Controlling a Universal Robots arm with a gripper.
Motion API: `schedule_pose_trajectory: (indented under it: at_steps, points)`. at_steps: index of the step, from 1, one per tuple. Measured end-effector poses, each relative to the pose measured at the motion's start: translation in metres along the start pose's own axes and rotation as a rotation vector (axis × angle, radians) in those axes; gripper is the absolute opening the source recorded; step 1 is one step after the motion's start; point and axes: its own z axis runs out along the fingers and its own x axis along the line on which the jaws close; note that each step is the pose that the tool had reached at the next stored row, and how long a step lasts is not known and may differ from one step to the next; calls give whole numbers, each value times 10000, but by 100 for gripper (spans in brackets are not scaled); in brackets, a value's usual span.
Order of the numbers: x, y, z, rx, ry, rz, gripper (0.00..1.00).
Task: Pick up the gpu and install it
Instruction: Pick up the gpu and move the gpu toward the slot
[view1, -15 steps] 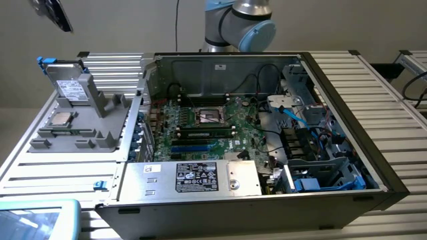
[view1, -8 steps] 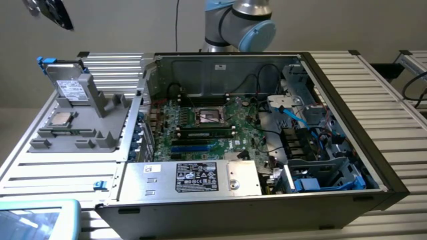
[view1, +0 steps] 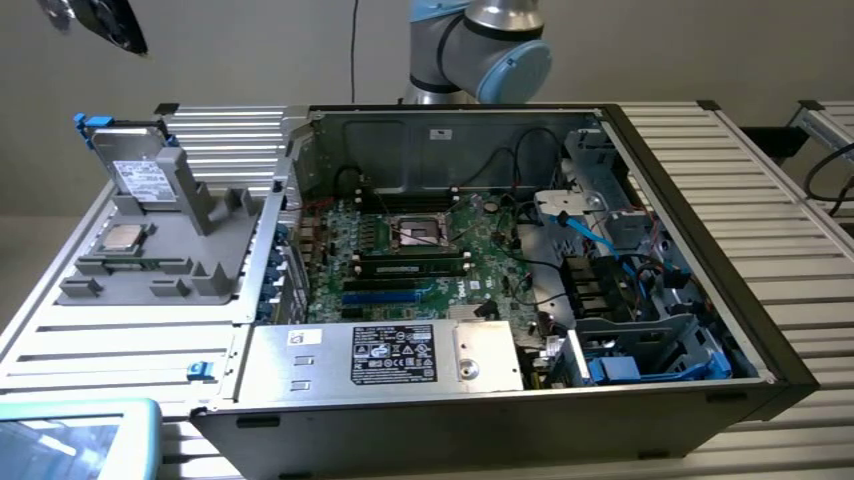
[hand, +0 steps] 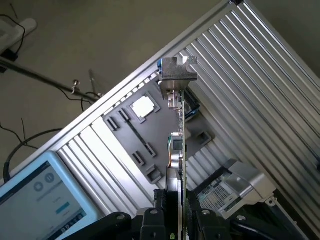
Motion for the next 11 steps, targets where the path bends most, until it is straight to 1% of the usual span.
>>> schedule_pose_trajectory:
  at_steps: [7, 11]
  points:
    - [-29, 24, 0, 2, 38, -617, 27]
    - [-50, 41, -13, 4, 44, -754, 27]
